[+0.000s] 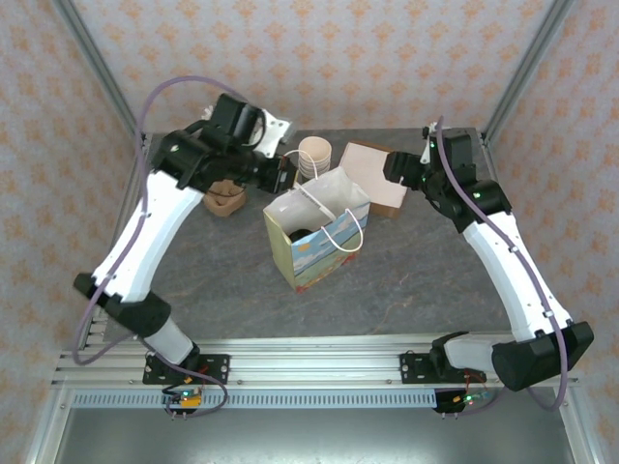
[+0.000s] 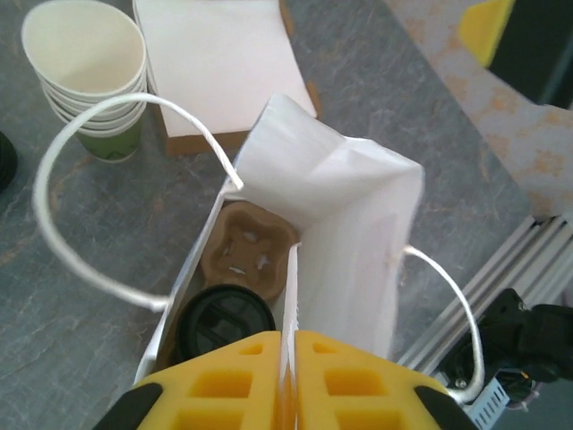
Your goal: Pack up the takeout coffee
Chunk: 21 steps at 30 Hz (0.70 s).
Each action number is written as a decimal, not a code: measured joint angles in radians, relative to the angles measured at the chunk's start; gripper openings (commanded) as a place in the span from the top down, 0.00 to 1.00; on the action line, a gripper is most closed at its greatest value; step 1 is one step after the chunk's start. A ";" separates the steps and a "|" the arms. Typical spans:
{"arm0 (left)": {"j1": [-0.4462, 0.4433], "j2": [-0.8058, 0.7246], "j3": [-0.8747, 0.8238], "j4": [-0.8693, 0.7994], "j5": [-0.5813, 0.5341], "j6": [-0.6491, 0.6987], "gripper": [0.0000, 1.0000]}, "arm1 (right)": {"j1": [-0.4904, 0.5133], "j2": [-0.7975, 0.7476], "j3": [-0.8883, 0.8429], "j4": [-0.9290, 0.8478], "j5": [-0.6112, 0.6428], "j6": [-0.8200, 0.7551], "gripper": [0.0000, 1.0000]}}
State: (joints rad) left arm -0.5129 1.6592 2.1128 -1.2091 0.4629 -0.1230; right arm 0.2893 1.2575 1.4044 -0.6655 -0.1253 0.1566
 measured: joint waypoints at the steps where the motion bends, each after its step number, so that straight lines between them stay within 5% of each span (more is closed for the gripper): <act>1: -0.005 0.033 0.007 0.000 0.000 0.005 0.80 | -0.008 0.007 -0.005 0.001 0.003 0.000 0.18; 10: -0.032 0.241 0.134 -0.026 0.008 0.029 0.58 | -0.169 0.183 -0.034 0.073 -0.021 0.047 0.24; 21: -0.032 0.111 0.203 0.025 -0.034 0.030 0.50 | -0.213 0.650 0.138 0.132 -0.060 0.075 0.44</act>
State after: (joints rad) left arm -0.5453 1.7706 2.3157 -1.1839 0.4294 -0.0933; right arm 0.0765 1.9076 1.5429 -0.5335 -0.1856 0.2314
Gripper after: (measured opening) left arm 0.497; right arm 0.574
